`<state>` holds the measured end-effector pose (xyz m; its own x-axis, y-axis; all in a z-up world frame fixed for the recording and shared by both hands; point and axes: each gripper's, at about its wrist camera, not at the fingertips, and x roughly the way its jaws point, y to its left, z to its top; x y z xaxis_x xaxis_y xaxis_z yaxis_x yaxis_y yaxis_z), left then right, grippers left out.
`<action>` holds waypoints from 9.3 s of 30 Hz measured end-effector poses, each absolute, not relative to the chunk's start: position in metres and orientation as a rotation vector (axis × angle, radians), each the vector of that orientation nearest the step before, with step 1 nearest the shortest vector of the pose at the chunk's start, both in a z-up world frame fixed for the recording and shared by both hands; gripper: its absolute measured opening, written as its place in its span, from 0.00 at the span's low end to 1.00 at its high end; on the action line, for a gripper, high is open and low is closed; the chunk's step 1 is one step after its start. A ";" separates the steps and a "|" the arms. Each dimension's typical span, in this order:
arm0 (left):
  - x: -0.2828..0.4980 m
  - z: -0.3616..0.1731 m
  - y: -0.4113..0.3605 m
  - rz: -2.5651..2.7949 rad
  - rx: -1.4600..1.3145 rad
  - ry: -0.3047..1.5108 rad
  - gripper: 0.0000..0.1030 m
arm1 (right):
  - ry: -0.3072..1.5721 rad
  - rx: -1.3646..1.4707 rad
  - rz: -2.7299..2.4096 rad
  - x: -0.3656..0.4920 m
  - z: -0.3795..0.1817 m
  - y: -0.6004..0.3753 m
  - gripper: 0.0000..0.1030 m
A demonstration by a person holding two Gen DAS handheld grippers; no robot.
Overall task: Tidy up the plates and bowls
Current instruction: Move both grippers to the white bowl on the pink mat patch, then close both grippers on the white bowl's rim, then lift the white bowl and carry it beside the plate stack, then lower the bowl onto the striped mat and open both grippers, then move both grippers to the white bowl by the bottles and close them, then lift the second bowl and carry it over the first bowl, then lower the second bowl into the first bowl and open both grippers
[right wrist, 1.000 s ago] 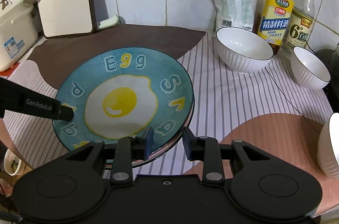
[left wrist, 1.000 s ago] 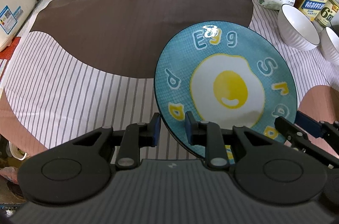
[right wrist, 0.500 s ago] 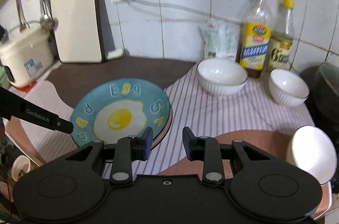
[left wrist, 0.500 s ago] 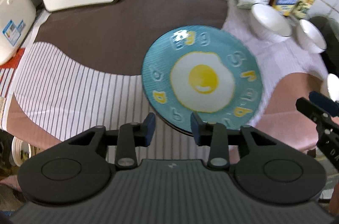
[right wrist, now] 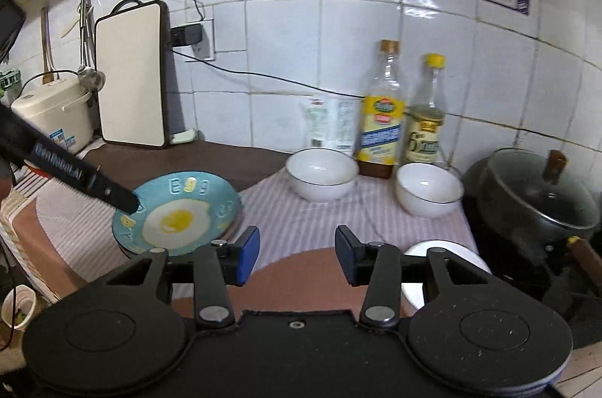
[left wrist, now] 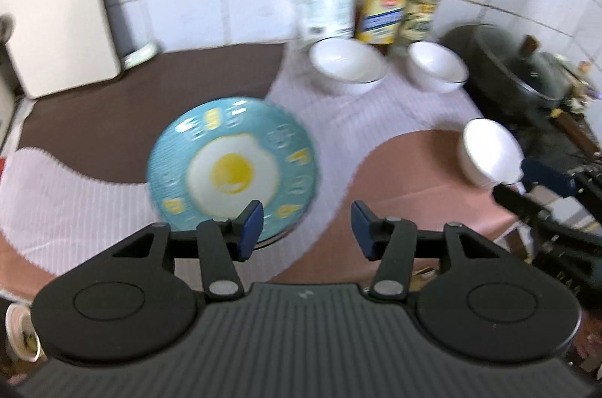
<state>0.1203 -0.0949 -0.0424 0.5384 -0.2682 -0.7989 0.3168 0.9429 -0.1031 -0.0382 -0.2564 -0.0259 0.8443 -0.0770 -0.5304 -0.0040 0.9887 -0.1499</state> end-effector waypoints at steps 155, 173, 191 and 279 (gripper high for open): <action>0.331 -0.113 -0.169 -0.322 -0.084 0.882 0.51 | 0.696 0.347 -0.003 0.186 -0.100 -0.375 0.70; 0.370 -0.164 -0.197 -0.363 -0.058 0.984 0.18 | 0.798 0.396 -0.061 0.240 -0.137 -0.399 0.21; 0.341 -0.135 -0.190 -0.371 -0.076 0.978 0.16 | 0.762 0.431 -0.110 0.223 -0.126 -0.386 0.16; 0.249 -0.067 -0.200 -0.514 0.027 0.858 0.41 | 0.537 -0.124 -0.223 0.062 -0.112 -0.374 0.50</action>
